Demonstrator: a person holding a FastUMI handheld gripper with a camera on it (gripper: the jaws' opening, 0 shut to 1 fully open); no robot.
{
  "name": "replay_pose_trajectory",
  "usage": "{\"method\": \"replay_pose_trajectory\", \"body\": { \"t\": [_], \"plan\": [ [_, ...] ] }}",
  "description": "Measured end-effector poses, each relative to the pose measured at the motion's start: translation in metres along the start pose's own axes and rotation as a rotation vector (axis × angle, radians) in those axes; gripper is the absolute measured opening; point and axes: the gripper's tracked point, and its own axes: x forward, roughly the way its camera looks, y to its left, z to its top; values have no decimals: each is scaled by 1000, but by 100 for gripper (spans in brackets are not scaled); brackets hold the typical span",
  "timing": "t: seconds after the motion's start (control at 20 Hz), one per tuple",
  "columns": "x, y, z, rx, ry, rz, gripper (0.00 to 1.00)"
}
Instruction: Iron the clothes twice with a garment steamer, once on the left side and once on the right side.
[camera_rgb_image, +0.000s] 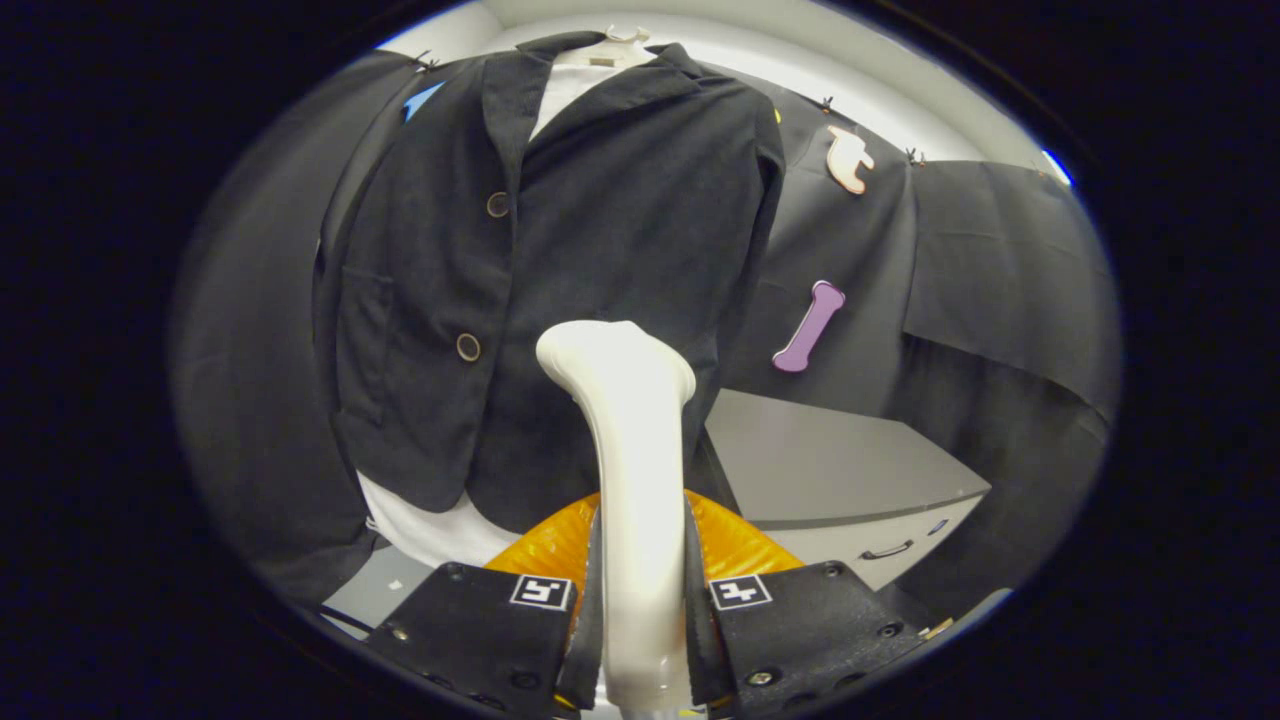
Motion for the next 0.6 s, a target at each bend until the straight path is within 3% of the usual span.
{"method": "replay_pose_trajectory", "body": {
  "t": [0.6],
  "plan": [
    [6,10,-55,-10,70,12,37]
  ]
}}
